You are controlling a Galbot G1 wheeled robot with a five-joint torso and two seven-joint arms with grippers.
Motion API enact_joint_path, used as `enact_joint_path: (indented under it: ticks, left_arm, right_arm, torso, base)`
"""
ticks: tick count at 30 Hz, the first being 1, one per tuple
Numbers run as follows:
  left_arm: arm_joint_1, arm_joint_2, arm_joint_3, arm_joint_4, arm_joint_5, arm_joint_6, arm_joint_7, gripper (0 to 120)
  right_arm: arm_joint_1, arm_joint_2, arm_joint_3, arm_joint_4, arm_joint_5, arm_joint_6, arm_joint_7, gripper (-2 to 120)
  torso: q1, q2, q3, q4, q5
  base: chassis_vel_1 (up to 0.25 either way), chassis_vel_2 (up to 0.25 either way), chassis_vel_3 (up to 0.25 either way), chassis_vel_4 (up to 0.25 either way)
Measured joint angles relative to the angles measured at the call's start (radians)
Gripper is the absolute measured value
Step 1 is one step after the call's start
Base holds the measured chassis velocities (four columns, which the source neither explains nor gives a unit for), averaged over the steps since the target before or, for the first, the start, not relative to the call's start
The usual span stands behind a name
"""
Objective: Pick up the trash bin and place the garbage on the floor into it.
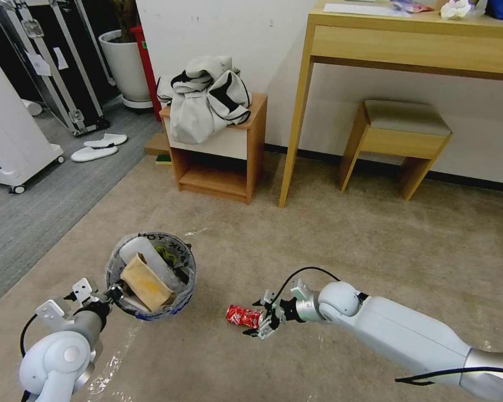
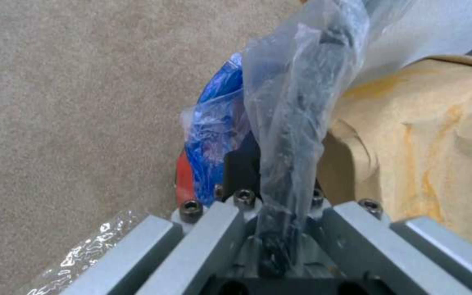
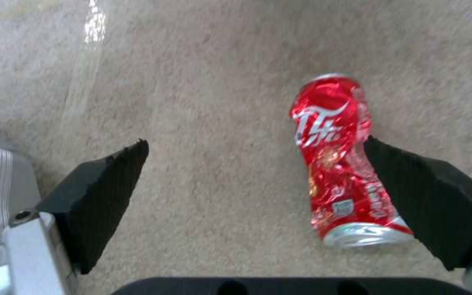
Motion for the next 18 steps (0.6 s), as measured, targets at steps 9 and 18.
enact_joint_path:
  ticks: [9,18]
  left_arm:
    - [0.001,-0.003,-0.003,0.003,0.0,-0.006,0.007,0]
    - [0.001,-0.007,-0.002,0.008,0.0,-0.012,0.013,0]
  right_arm:
    - [0.0,0.023,-0.01,-0.052,-0.036,0.015,-0.016,100]
    - [-0.008,0.047,-0.01,-0.104,-0.054,0.035,-0.02,100]
  torso:
    - [0.0,0.0,0.0,0.0,-0.0001]
    - [0.0,0.0,0.0,0.0001,-0.0001]
  base:
    - [0.0,0.0,0.0,0.0]
    - [0.0,0.0,0.0,0.0]
